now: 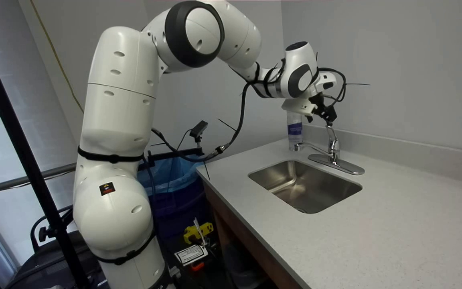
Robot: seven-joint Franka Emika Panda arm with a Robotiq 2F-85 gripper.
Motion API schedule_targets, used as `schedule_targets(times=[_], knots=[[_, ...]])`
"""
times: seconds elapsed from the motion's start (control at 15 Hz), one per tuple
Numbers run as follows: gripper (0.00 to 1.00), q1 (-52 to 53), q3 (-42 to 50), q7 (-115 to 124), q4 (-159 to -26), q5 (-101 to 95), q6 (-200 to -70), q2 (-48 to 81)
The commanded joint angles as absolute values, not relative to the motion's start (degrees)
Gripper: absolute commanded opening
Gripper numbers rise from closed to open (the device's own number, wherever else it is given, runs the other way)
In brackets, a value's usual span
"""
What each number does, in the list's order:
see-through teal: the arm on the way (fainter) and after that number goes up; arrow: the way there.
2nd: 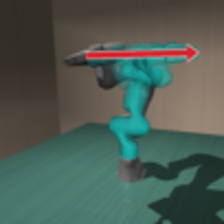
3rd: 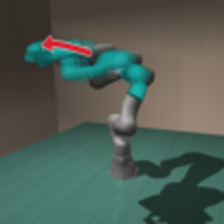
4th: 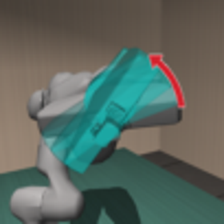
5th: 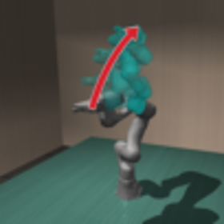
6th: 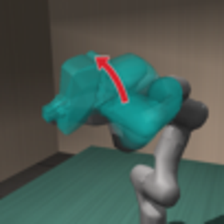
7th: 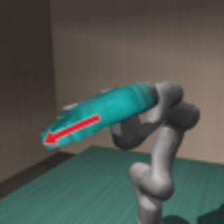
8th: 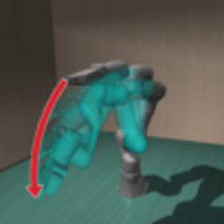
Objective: Open the tap
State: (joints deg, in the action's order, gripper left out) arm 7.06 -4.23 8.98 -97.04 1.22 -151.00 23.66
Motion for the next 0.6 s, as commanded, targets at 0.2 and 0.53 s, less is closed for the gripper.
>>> schedule_targets(times=[0.2,0.53], knots=[[1.00,6.4,-6.8,4.8,-104.3,3.5,-150.4,19.2],[1.00,6.2,-7.8,2.9,-109.2,4.1,-150.3,16.4]])
